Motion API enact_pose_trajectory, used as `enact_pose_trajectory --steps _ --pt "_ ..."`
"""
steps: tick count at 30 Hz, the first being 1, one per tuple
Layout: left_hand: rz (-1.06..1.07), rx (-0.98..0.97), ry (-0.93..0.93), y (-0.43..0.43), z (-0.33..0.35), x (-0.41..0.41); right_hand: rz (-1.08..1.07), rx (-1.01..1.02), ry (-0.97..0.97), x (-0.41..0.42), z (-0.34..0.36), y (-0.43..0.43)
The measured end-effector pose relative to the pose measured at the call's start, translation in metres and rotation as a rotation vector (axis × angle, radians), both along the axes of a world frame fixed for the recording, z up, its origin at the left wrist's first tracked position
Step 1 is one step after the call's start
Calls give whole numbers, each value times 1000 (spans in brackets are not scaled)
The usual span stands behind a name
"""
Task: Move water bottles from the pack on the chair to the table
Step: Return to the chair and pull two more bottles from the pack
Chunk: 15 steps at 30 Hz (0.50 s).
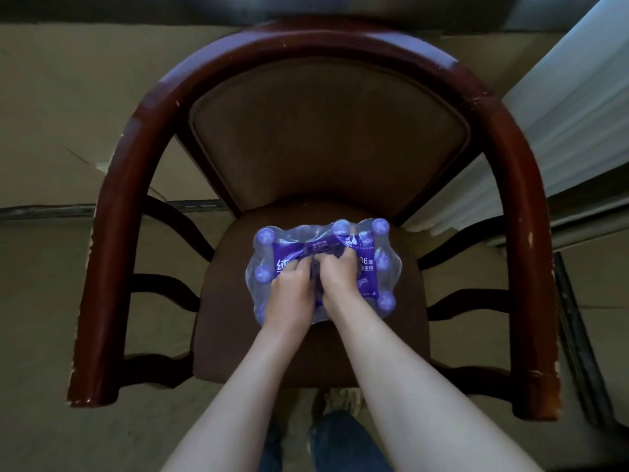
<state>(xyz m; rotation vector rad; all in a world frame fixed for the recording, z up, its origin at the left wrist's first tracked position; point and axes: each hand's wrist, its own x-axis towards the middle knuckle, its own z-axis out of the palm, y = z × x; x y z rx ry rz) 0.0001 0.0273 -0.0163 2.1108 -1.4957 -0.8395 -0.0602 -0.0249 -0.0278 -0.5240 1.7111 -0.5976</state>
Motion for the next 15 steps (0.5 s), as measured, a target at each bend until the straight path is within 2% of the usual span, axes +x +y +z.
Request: enact_pose_trajectory --steps 2,6,9,11,15 --pt "-16 -4 -7 2 0 3 -20 -46 72 -1 -5 0" --pt "-68 -5 1 4 4 6 116 -141 407 2 -4 2" --pt "-112 11 -18 2 9 8 354 -182 652 0 2 2" --pt "-142 18 -39 3 13 9 552 -186 743 -5 4 2" --pt "-282 31 -259 7 20 8 835 -185 887 -12 5 5"
